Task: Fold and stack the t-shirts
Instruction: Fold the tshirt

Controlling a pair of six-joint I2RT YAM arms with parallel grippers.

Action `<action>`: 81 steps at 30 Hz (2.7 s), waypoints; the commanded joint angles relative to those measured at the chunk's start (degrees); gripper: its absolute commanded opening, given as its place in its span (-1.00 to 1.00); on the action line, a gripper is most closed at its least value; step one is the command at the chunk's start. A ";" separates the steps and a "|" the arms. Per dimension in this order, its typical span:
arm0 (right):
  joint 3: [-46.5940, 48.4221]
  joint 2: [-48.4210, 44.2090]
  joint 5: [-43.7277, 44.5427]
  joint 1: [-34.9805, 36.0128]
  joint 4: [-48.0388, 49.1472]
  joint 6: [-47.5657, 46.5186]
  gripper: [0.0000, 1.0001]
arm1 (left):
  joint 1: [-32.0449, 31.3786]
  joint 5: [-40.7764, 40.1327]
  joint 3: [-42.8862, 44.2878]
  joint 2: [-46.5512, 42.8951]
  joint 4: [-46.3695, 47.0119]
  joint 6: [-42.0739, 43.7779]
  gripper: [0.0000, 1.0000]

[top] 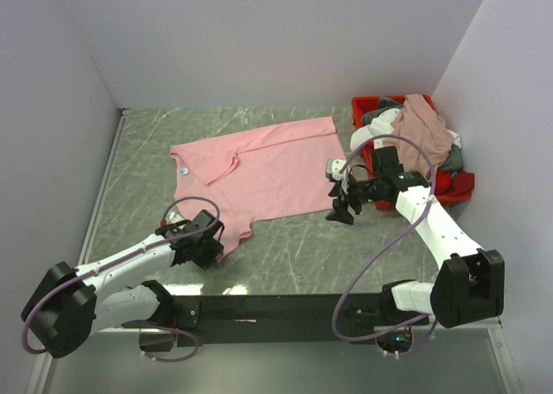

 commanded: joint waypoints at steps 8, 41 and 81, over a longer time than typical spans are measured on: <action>-0.34 -0.59 -0.59 -2.83 -1.43 -1.56 0.55 | 0.15 -2.14 3.75 5.17 -3.19 3.56 -0.99; 9.67 26.73 31.85 -7.40 3.40 -30.48 0.33 | 2.17 -3.03 6.57 -9.69 -7.15 10.86 -0.99; 26.72 32.36 29.29 -5.47 4.72 -6.84 -0.92 | 19.93 1.37 24.58 5.42 2.69 30.10 -0.99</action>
